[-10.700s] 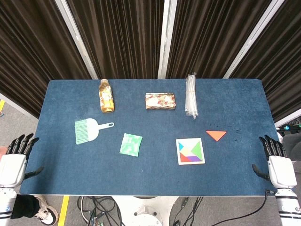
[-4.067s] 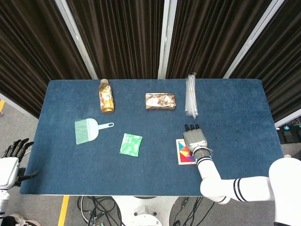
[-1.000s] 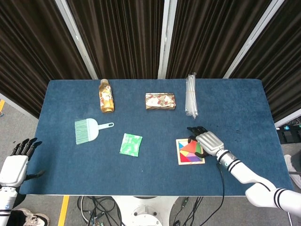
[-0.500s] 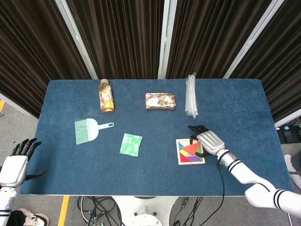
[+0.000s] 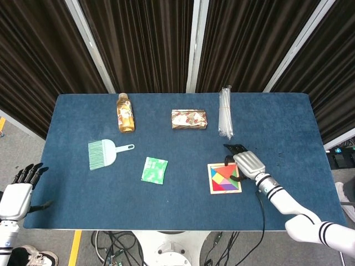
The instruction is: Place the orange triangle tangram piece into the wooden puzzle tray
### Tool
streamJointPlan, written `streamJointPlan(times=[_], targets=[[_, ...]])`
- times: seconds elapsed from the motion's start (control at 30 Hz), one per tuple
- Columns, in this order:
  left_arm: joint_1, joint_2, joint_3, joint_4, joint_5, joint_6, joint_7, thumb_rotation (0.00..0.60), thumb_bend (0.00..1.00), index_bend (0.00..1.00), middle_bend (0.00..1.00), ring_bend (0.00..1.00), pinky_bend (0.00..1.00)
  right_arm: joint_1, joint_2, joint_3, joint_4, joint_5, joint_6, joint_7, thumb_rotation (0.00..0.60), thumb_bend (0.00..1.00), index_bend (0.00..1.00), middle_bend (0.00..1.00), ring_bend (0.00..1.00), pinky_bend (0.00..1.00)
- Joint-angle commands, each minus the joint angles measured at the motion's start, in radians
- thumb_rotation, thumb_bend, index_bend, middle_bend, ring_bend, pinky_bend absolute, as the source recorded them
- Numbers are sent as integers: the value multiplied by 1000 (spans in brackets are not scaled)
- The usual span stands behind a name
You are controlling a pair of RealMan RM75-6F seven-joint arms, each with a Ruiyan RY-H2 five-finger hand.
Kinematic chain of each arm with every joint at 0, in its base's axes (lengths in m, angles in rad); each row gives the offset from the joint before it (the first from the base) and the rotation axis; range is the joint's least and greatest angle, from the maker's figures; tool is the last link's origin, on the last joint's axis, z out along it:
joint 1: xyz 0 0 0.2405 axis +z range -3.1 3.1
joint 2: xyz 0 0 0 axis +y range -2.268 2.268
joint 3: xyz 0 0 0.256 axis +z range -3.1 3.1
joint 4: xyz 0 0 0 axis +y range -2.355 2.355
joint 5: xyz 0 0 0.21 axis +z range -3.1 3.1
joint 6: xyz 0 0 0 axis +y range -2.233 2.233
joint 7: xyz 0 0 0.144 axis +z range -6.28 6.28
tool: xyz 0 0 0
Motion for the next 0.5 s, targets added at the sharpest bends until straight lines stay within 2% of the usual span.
streamJointPlan(times=[0.03,0.5], targets=[[1,0,0,1,0,1,-2,600,0,159,85,23,118,3,-7,5,3,9,-9,-7,600,144,508,0,0,0],[3,-2,1,13,-2,0,-15,600,0,159,85,23,118,14,-24,30,8,43,-32,-35,600,144,508,0,0,0]])
